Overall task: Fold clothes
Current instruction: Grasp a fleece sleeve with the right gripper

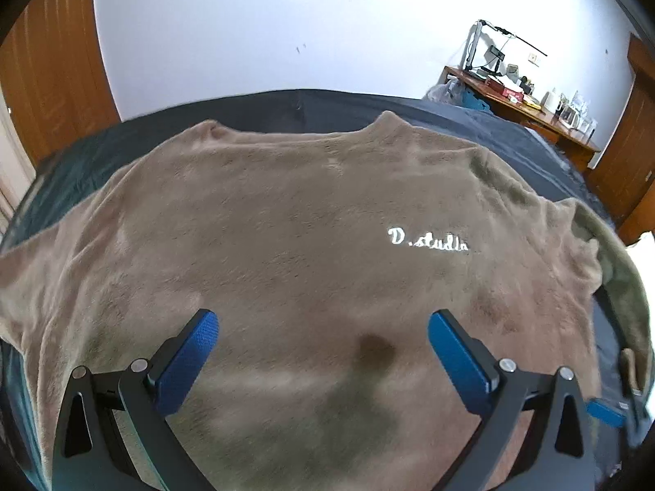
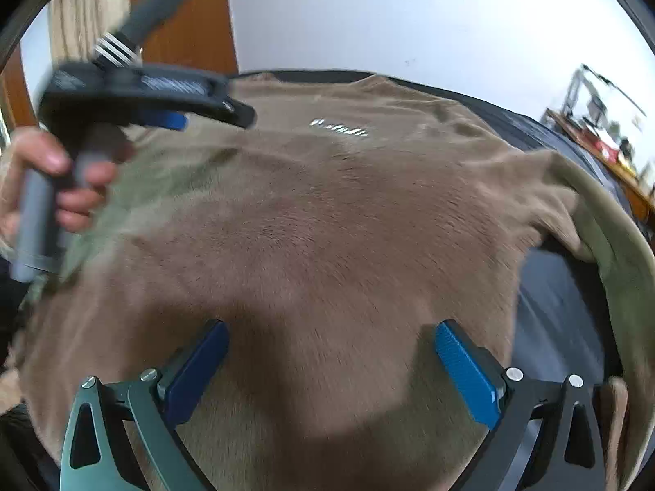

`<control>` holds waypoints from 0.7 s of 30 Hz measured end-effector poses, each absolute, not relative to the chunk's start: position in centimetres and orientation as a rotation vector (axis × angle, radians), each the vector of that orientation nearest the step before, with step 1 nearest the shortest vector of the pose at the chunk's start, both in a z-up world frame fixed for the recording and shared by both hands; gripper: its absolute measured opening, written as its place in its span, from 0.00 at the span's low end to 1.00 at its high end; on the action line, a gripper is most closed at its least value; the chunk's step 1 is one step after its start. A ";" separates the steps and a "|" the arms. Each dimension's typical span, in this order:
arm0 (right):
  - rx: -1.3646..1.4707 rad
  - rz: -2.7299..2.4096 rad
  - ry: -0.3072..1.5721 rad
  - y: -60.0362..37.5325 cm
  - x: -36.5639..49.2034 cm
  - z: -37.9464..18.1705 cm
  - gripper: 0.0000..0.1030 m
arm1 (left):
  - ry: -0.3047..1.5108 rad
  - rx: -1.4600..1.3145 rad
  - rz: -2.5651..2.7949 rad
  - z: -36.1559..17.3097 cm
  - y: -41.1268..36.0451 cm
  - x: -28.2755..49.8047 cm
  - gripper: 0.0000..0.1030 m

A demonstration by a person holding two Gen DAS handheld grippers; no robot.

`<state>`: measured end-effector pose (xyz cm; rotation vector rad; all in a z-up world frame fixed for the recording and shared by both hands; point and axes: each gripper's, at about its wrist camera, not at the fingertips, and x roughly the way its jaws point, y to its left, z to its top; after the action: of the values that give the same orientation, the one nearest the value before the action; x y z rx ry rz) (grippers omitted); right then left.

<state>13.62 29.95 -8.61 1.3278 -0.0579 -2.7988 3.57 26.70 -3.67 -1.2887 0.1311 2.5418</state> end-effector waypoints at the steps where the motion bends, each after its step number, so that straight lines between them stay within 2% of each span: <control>1: 1.315 -2.813 -0.085 30.4 14.2 -8.3 1.00 | 0.129 -1.294 2.524 -4.2 26.9 3.4 1.00; 7: 1.256 -3.161 -0.334 38.7 20.7 -5.7 0.99 | 0.084 -1.331 2.479 -6.0 26.3 3.2 1.00; 8: 1.259 -3.223 -0.389 40.2 21.7 -5.5 0.93 | 0.057 -1.327 2.475 -5.8 25.9 3.3 1.00; 9: 1.271 -3.279 -0.432 41.6 22.7 -5.4 0.81 | 0.030 -1.323 2.472 -5.6 25.4 3.3 1.00; 11: 1.304 -3.363 -0.504 44.0 24.1 -5.4 0.65 | -0.017 -1.323 2.474 -5.5 24.8 3.1 1.00; 15: 1.360 -3.379 -0.570 46.4 24.6 -6.0 0.65 | -0.047 -1.326 2.468 -5.7 24.1 3.1 1.00; 18: 1.429 -3.381 -0.505 46.7 23.1 -6.8 0.65 | -0.065 -1.328 2.462 -5.6 24.1 3.0 1.00; 21: 1.509 -3.363 -0.535 47.6 22.3 -7.9 0.65 | -0.087 -1.327 2.457 -5.5 23.8 3.0 1.00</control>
<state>22.31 47.59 -7.88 1.5092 -0.5353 -3.3632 3.02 23.77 -5.50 -1.3273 -0.0872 2.4572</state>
